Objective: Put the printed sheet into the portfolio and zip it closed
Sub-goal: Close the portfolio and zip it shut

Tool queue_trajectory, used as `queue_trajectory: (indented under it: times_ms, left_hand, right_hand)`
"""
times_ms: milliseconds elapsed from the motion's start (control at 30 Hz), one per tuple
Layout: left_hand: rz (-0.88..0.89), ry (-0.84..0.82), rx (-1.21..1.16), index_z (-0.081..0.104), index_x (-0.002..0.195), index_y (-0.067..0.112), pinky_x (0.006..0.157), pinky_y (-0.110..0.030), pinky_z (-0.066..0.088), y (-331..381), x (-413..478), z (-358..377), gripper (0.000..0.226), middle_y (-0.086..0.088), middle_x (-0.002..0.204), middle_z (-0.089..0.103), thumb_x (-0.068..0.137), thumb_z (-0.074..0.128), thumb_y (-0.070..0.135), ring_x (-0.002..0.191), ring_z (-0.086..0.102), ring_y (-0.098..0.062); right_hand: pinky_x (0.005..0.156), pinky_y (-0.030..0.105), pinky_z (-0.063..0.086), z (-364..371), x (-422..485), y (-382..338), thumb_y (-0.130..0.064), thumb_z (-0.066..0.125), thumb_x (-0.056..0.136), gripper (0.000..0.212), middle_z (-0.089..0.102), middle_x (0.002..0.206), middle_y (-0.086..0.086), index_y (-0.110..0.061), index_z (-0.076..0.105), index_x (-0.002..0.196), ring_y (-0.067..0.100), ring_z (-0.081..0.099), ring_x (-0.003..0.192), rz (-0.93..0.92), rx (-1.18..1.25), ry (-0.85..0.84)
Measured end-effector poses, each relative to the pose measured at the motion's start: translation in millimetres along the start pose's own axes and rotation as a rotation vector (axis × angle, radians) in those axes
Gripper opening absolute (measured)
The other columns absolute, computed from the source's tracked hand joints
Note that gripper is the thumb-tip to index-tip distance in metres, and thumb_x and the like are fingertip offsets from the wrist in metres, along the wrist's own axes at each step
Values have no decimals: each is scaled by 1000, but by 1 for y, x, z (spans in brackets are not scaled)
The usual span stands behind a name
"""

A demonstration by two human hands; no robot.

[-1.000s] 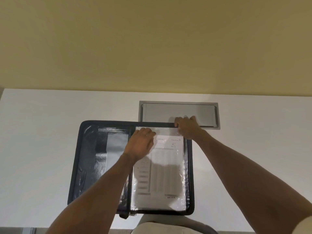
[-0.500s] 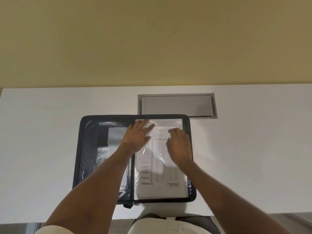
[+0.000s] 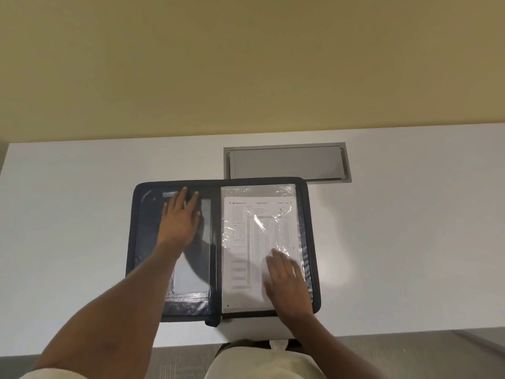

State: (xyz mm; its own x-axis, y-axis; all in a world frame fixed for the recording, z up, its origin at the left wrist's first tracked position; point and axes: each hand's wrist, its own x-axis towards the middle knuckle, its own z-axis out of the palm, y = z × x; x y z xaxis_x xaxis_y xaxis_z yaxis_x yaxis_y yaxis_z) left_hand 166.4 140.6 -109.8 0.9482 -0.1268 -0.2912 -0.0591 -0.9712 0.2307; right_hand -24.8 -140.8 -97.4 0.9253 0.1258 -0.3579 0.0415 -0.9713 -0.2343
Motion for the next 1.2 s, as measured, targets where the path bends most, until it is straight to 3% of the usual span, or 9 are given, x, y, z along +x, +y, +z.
queue_trajectory:
  times_ms: [200,300,433,533,800,1000,1100,1200]
  left_hand:
    - [-265,46,-104,34,159,21,122,-60,24,-52,-20,-3,57,-17,167,23,104,50,30,152,18,-42]
    - [-392,40,-158,30,159,20,117,-62,32,-68,-30,-5,58,-21,164,24,105,49,31,149,22,-45]
    - [-505,0,-182,27,159,23,105,-65,42,-76,-39,-8,59,-19,160,28,105,46,38,141,31,-48]
    - [-532,1,-184,28,158,22,102,-65,44,-76,-42,-10,59,-20,156,34,105,48,38,136,37,-49]
    - [-573,53,-229,38,147,18,95,-64,47,-76,-46,-17,50,-24,142,49,102,52,35,131,42,-48]
    - [-582,104,-253,44,141,15,92,-62,48,-76,-49,-31,44,-27,128,56,102,52,32,124,48,-48]
    - [-600,136,-257,49,132,10,93,-62,48,-77,-50,-41,38,-28,126,55,102,52,32,122,50,-48]
    - [-610,168,-232,53,135,3,97,-62,47,-77,-51,-53,44,-28,130,53,103,52,33,125,50,-47]
  right_hand:
    - [122,45,17,9,-25,32,-33,46,103,54,27,165,8,-13,37,153,25,23,153,45,12,61]
    - [122,46,19,12,-36,46,-36,50,103,59,25,166,10,-11,36,155,25,22,154,72,-40,52]
    - [123,50,17,15,-45,63,-45,30,104,64,13,169,8,-14,22,159,25,12,156,120,-100,-13]
    - [122,51,17,15,-49,70,-48,22,103,66,15,169,7,-14,23,159,25,13,156,147,-114,-26]
    - [121,45,10,15,-47,75,-52,19,103,66,20,167,4,-16,28,158,22,16,155,184,-127,-53]
    - [124,42,6,17,-45,74,-53,12,102,69,9,170,1,-18,15,161,18,3,156,188,-100,-48]
    - [127,43,11,12,-45,66,-54,14,103,68,7,170,1,-18,11,161,18,2,157,207,-57,-29]
    - [128,44,9,4,-44,54,-48,26,105,64,17,168,5,-16,21,160,22,13,156,204,-75,41]
